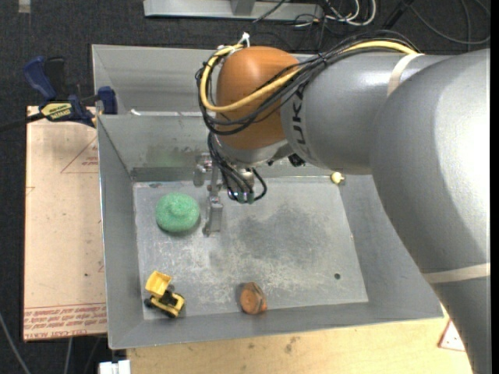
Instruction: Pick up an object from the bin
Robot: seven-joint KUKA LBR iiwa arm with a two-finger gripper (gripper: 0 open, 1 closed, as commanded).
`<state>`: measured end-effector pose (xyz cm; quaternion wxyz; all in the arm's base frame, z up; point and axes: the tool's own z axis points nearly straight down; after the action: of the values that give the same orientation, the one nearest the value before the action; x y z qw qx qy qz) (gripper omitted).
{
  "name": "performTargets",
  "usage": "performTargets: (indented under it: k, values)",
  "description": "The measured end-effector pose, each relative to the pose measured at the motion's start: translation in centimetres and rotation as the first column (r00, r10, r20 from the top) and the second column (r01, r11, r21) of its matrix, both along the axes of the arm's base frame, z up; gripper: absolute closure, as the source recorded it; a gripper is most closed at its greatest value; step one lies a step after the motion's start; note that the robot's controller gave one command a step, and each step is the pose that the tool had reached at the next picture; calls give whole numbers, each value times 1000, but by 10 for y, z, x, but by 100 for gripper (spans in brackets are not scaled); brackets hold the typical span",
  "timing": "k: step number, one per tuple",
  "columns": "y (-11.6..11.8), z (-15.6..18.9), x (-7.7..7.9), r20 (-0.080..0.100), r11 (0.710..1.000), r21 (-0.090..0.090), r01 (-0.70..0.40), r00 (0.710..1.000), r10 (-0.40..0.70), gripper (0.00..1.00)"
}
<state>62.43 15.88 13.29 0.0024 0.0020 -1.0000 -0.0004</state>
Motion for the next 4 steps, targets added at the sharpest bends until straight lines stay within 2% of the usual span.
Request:
performTargets:
  k: [1,2,3,4]
  values:
    - [-1,5,1,6,1000,1,2,1000,-2,0]
    - [16,-19,15,14,999,1,-47,999,47,0]
    - [23,-33,15,10,997,1,-81,997,81,0]
    - [6,-25,7,5,978,1,-210,978,210,0]
